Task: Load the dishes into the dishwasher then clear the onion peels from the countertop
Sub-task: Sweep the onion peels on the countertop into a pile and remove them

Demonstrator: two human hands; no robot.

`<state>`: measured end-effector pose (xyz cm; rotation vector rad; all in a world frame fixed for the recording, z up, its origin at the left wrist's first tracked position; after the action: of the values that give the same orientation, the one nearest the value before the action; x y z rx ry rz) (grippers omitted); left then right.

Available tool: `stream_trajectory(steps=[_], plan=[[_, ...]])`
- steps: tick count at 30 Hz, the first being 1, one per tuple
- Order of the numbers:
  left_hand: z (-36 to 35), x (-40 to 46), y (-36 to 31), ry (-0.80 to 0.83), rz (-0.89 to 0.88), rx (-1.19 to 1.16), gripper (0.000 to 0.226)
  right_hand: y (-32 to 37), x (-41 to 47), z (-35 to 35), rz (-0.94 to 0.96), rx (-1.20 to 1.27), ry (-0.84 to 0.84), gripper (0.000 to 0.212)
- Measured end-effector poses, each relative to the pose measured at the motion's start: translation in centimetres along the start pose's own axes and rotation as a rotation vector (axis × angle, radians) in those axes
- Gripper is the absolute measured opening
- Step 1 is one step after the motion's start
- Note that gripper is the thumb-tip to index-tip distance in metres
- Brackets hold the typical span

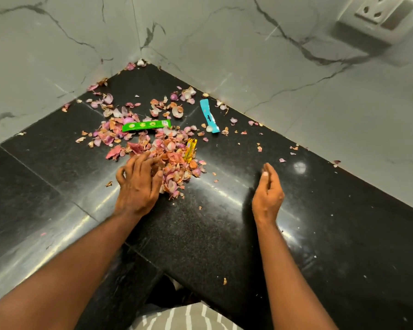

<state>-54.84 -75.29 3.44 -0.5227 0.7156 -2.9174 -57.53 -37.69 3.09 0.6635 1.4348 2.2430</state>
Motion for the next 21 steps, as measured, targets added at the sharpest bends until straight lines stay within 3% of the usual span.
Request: stream_trajectory(steps=[4, 8, 11, 14, 17, 21], plan=[[0.5, -0.8, -2.1, 0.030, -0.206, -0.079, 0.048, 0.7, -0.2, -0.6, 0.091, -0.025, 0.076, 0.034], [-1.5, -0.6, -7.6, 0.124, -0.439, -0.171, 0.050, 0.5, 0.2, -0.4, 0.076, -0.032, 0.043, 0.031], [-5.0, 0.9, -14.2, 0.233, -0.466, -0.166, 0.052, 0.6, 0.3, -0.3, 0.071, -0.033, 0.017, 0.030], [-9.4, 2.6, -18.9, 0.356, -0.456, 0.033, 0.069, 0.8, 0.3, -0.1, 0.092, -0.022, -0.014, 0.032], [-13.6, 3.1, -21.0, 0.483, -0.455, 0.230, 0.076, 0.5, 0.7, -0.1, 0.083, -0.013, -0.019, 0.032], [-15.6, 2.1, -20.5, 0.468, -0.416, 0.156, 0.082, 0.2, 0.6, -0.4, 0.061, 0.012, -0.028, 0.032]])
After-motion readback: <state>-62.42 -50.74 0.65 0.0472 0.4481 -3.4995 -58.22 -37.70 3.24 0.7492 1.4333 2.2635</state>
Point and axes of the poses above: each hand's wrist, its own x-axis towards the middle knuckle, its own z-axis out of the back of the hand, y = z × x, the point moved 8 cm from there along x, towards the middle knuckle, and after that the axes turned 8 degrees about -y, right-handed, at the moved point
